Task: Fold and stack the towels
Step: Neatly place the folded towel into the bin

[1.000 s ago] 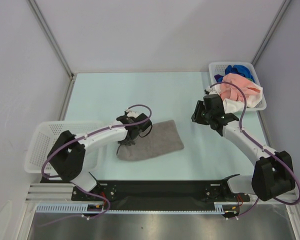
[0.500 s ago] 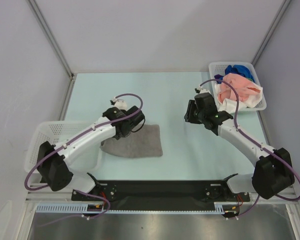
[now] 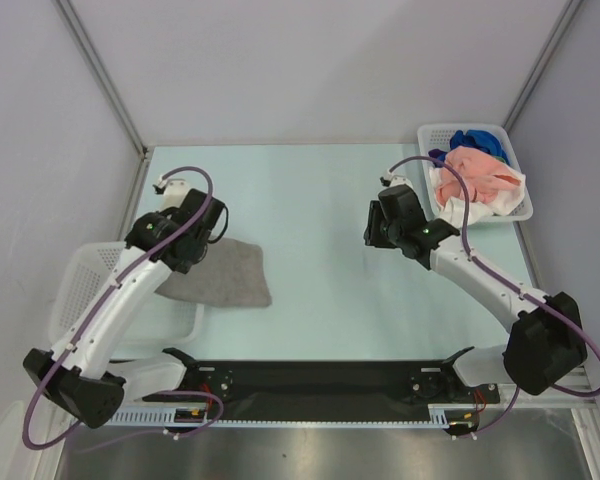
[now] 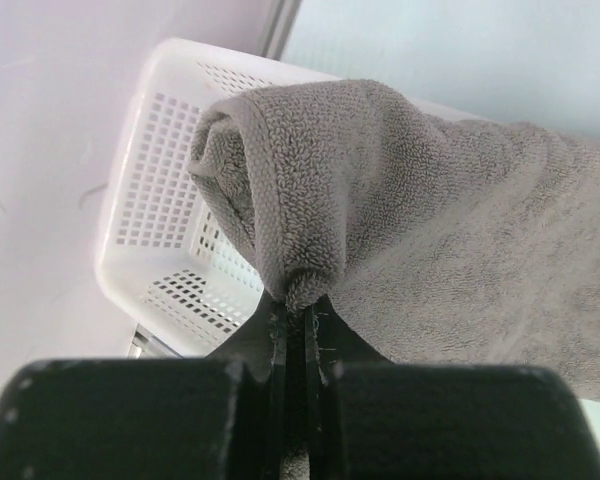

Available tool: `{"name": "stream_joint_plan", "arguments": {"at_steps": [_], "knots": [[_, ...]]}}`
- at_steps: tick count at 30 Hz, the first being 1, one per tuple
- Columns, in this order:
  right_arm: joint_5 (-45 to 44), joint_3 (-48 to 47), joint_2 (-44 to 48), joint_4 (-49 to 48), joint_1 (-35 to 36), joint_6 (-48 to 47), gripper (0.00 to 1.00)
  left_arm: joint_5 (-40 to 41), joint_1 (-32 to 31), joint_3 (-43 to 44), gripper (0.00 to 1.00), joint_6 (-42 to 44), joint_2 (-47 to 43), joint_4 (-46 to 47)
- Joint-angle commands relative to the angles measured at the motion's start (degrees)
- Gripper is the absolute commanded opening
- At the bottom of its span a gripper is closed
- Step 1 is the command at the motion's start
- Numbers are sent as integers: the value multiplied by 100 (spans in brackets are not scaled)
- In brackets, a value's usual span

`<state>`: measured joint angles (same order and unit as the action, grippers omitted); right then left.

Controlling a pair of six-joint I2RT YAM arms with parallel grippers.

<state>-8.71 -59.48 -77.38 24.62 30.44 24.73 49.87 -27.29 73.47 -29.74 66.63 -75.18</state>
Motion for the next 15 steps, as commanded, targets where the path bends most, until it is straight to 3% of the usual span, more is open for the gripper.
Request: {"name": "stream_joint_plan", "arguments": {"at_steps": [1,9,15], "knots": [[-236,-362,-84,95,155,-74,37,251,223,387,0,565,-203,-67],[-385,-590,-277,166,384,-74,37,-30,768,80,0,1303,-458,661],[-491,-819,-506,298,560,-170,36,-477,1541,-359,0,1795,-695,1434]]}}
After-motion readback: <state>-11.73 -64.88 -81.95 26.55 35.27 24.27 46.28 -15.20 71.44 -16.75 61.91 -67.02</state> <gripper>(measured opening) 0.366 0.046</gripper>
